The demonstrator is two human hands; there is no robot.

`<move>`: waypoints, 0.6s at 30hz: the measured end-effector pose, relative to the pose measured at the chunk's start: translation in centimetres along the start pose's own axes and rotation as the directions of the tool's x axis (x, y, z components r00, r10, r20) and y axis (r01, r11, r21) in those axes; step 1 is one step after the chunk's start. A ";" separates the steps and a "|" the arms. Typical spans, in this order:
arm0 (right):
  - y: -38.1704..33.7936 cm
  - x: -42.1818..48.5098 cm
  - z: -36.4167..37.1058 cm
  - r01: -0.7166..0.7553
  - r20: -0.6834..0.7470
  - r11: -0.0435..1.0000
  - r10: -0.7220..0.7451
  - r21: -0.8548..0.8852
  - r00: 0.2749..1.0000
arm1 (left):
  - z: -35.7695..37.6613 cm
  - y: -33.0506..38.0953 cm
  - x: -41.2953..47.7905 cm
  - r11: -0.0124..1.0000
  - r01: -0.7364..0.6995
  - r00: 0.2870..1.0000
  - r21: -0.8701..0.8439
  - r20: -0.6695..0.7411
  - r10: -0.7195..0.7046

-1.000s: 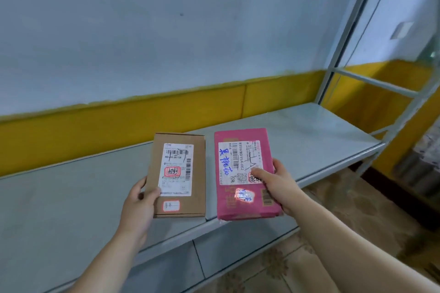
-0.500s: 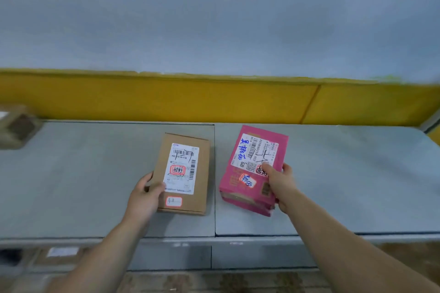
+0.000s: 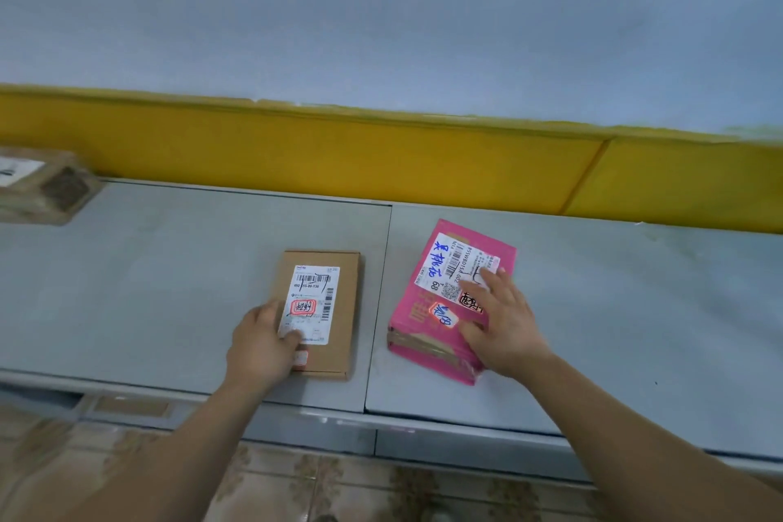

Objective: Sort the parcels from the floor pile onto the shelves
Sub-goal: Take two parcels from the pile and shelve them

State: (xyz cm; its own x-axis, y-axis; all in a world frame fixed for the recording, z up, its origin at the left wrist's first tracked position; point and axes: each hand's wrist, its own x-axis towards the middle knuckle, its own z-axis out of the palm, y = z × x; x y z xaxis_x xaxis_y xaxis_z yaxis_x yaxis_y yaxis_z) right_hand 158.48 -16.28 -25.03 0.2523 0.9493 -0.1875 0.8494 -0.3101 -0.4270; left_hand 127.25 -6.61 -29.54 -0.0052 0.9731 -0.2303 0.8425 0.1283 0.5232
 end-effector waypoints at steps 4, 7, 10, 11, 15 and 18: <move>-1.0 1.1 0.3 -0.002 0.032 0.997 0.004 -0.081 0.999 | 1.4 0.9 -0.5 0.926 -0.169 0.985 0.337 0.076 0.152; -3.3 2.8 1.5 -0.170 -0.072 0.985 0.168 -0.028 0.983 | 1.7 1.3 0.0 0.903 -0.242 0.969 0.355 0.134 0.207; -4.4 4.0 1.8 -0.175 -0.083 0.984 0.173 -0.022 0.981 | 2.1 1.7 0.3 0.872 -0.292 0.951 0.393 0.214 0.222; -4.1 4.0 1.5 -0.089 -0.082 0.995 0.085 -0.045 0.993 | 2.2 1.8 0.3 0.865 -0.301 0.947 0.402 0.230 0.223; -1.8 3.9 -0.8 0.266 0.134 0.946 -0.244 -0.187 0.961 | 2.5 1.6 0.8 0.852 -0.315 0.941 0.418 0.253 0.224; -1.3 5.3 -0.3 0.243 0.206 0.914 -0.182 -0.324 0.962 | 2.6 1.5 1.1 0.848 -0.324 0.938 0.421 0.262 0.228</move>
State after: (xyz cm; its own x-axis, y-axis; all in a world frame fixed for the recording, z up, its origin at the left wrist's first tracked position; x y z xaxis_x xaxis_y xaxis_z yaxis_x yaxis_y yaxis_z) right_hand 158.86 -10.79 -25.23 -0.0075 0.9587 -0.2844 0.9881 -0.0366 -0.1495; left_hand 129.87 -5.81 -31.15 0.3283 0.8915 -0.3121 0.9423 -0.2866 0.1728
